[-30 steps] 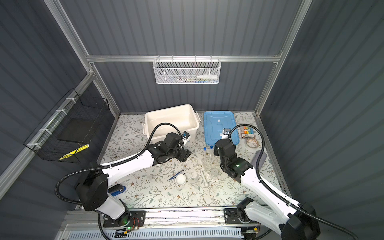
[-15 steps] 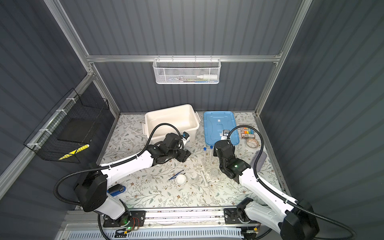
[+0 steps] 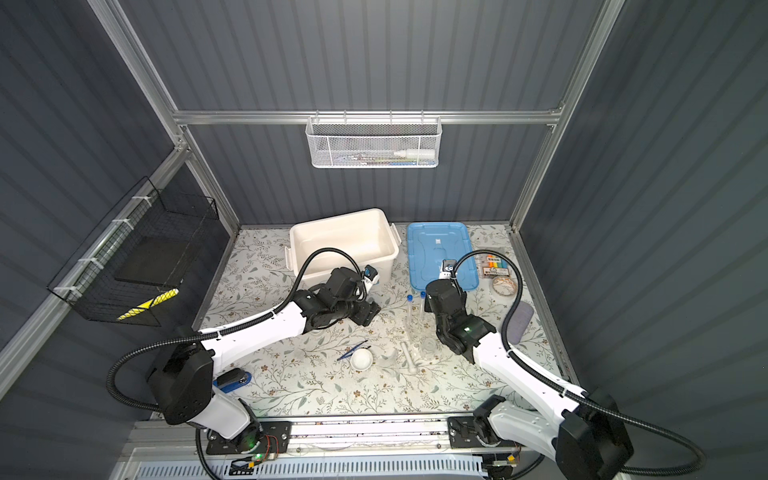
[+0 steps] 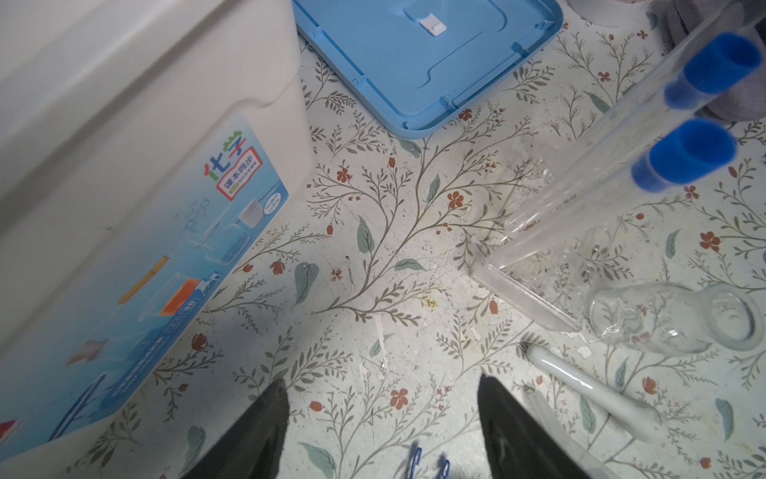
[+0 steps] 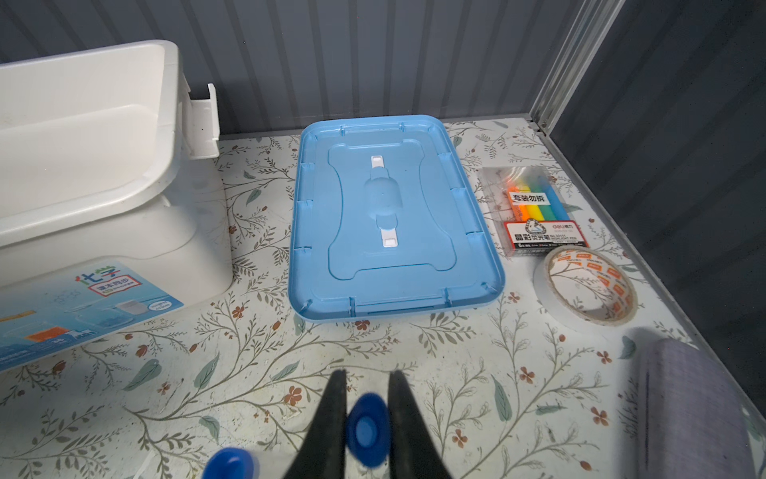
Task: Organize the chemistry lab equipment
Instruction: 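Draw the tube back toward the blue lid with the right gripper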
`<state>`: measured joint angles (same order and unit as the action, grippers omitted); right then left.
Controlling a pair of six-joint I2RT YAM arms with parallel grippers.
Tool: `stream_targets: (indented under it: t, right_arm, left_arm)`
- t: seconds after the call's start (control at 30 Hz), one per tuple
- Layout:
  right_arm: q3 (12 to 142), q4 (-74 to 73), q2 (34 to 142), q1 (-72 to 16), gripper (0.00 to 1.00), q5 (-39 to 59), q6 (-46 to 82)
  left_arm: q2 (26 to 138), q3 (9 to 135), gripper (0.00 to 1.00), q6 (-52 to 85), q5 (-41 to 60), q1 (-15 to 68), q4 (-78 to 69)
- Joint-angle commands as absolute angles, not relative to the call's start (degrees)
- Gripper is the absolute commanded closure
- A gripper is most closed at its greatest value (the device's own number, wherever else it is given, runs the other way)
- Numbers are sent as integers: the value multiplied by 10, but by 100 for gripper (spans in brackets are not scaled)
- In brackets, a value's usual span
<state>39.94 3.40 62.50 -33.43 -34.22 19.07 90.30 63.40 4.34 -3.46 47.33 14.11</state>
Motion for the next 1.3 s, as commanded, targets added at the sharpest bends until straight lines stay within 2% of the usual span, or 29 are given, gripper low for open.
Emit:
stream_targets:
  t: [0.0,1.27]
  right_arm:
    - [397,27,628,-337,85,-345,193]
    - [386,38,624,-337,82,-290,171]
  left_arm:
    - [886,629,26,51,-40,476,150]
    - [888,622,25,54,-39,476,146]
